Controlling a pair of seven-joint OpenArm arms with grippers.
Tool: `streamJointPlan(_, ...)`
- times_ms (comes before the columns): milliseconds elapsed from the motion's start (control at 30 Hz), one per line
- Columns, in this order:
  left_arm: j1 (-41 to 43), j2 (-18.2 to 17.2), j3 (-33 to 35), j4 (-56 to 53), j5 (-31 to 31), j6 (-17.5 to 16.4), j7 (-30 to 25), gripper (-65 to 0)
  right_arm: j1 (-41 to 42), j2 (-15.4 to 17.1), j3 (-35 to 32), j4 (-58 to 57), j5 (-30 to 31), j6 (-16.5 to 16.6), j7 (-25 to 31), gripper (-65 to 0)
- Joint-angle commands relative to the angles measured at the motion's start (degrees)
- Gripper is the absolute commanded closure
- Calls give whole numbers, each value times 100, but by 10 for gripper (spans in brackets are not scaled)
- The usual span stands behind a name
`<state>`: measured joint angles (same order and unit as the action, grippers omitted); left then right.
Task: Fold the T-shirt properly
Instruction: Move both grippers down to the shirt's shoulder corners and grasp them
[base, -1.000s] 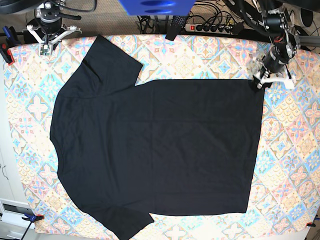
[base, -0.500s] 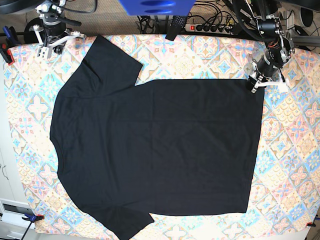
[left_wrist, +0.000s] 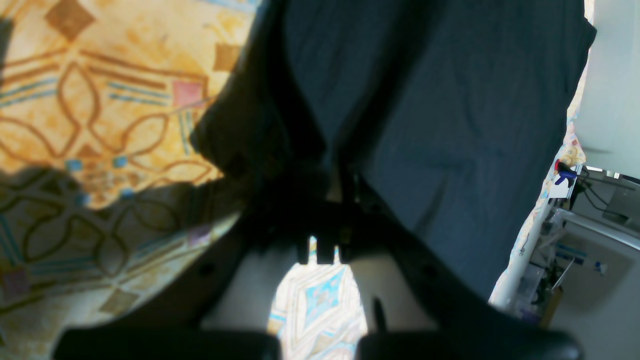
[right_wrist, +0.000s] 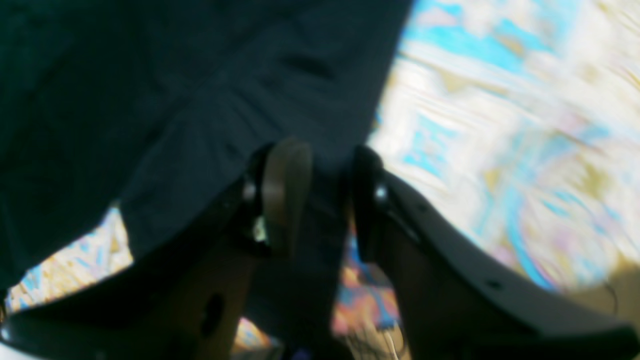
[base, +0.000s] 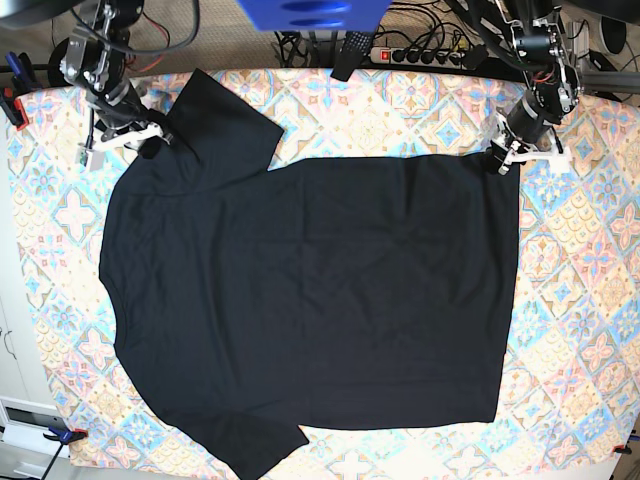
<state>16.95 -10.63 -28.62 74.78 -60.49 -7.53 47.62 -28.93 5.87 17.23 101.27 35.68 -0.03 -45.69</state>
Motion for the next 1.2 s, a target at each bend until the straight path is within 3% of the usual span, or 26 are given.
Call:
streamJointPlan(0,6,-66,-17,51,49,36,25,0,-57,59,13,-48,-3,-10,37,-207)
streamJointPlan(367,6,-66,-17,51,58,36,25,0,-83,33,-14,-760,-3,8,46,-268)
streamJointPlan(533,6,-66,-17,51,58,36,25,0,-101,15,-14,-1042,58,474,46,-358)
streamJointPlan(633,6,-66,-17,51,75,36,25,0,-101,15,-14,-1156,533,773,46,-356)
streamJointPlan(767,6,-66,-17,51,84,36,25,0,-92,15,-22,-1226,1016,843,46,-356)
streamJointPlan(1167,6,-66,-17,51,75,36,25,0,-65,24,-664,-1218,1016,843,-24,-356)
